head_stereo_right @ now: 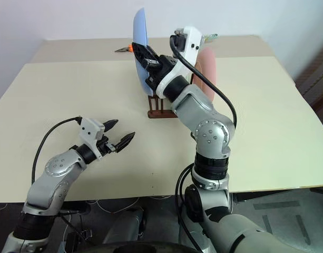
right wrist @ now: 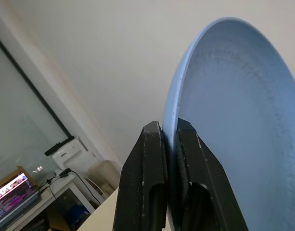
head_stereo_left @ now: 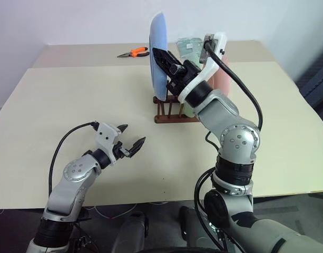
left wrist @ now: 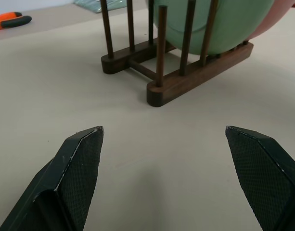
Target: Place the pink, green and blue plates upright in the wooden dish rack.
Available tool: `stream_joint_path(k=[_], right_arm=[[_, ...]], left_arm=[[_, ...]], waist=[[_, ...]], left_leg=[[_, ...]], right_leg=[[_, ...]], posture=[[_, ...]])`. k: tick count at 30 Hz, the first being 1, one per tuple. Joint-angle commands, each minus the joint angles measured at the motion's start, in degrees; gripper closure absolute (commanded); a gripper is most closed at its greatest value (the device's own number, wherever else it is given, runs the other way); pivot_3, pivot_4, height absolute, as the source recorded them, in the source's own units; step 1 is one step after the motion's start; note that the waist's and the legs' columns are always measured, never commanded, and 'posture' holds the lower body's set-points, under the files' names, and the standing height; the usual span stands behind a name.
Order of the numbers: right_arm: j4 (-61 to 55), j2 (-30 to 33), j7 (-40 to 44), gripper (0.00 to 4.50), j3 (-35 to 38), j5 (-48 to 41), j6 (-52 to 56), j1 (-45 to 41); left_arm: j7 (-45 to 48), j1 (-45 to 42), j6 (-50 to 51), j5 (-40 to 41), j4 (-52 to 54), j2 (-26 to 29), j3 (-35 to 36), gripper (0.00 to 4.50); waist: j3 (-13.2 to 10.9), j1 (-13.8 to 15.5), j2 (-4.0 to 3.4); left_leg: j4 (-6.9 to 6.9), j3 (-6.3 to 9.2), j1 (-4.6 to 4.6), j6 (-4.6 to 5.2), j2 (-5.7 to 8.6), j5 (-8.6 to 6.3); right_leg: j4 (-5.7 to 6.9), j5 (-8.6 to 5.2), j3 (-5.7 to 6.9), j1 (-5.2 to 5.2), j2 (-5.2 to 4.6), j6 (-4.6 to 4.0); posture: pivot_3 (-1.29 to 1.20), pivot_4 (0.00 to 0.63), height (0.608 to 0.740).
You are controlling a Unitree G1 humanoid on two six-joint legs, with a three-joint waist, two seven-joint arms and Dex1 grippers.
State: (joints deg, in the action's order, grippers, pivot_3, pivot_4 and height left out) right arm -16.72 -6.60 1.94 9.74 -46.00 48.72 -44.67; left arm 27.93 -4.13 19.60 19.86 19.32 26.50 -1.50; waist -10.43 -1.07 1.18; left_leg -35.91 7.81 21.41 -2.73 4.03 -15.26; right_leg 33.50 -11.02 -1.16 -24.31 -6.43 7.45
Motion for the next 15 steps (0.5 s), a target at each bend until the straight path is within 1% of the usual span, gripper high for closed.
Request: stream_joint_path(k=[1,4,9,12,13,15], right_arm=[[1.01,-0.16,-1.83,4.50,0.97,-1.56,-0.03,-0.71],[3.51,0.23,-2.79,4.50,1.56,-0.90,-0.92,-1.18],[8.57,1.35,-1.84,4.50,1.52,1.26,-3.96,-3.12],[10.97,2.09,-0.51,3.46,1.31,1.33,-4.47,-4.33],[11.32,2.64,0.05,3.04,0.85,2.01,-4.92,-4.63],[11.08,4.76,1.87,2.02,-1.28,5.20,-6.77,-5.12]], left_arm=[[0.65,-0.57,-0.51,-0.78,1.79,-0.18,-0.21,0.35],[1.20,-0.58,-0.57,-1.06,1.72,-0.56,-0.28,0.35],[2.25,-0.14,-0.29,-0.84,2.33,-1.09,-0.69,0.35],[2.36,0.15,-0.43,-1.31,2.38,-1.38,-1.07,0.28],[2.33,0.27,-0.44,-1.37,2.48,-1.45,-1.15,0.28],[2.22,0.50,-0.35,-1.46,2.78,-1.62,-1.30,0.28]], waist=[[0.00,-0.01,0.00],[0.00,0.04,0.00],[0.00,-0.07,0.00],[0.00,-0.08,0.00],[0.00,-0.08,0.00],[0.00,0.00,0.00]], left_leg=[[-0.01,0.00,0.00,0.00,0.00,0.00],[-0.02,-0.01,0.00,0.00,0.00,0.00],[-0.02,-0.01,-0.01,0.00,0.00,0.00],[-0.02,-0.02,-0.01,0.00,0.00,0.00],[-0.02,-0.01,0.00,0.00,0.00,0.00],[-0.02,-0.02,0.00,0.00,0.00,0.00]], right_leg=[[0.00,0.01,0.00,0.00,0.00,0.02],[0.00,0.01,0.00,0.02,0.00,0.03],[0.00,0.02,0.00,0.02,0.01,0.03],[0.01,0.01,0.00,0.02,0.01,0.03],[0.00,0.02,0.00,0.02,0.01,0.03],[0.00,0.02,0.00,0.02,0.01,0.03]], posture=[[0.00,0.150,0.740],[0.00,0.150,0.740],[0.00,0.150,0.740],[0.00,0.150,0.740],[0.00,0.150,0.740],[0.00,0.150,0.740]])
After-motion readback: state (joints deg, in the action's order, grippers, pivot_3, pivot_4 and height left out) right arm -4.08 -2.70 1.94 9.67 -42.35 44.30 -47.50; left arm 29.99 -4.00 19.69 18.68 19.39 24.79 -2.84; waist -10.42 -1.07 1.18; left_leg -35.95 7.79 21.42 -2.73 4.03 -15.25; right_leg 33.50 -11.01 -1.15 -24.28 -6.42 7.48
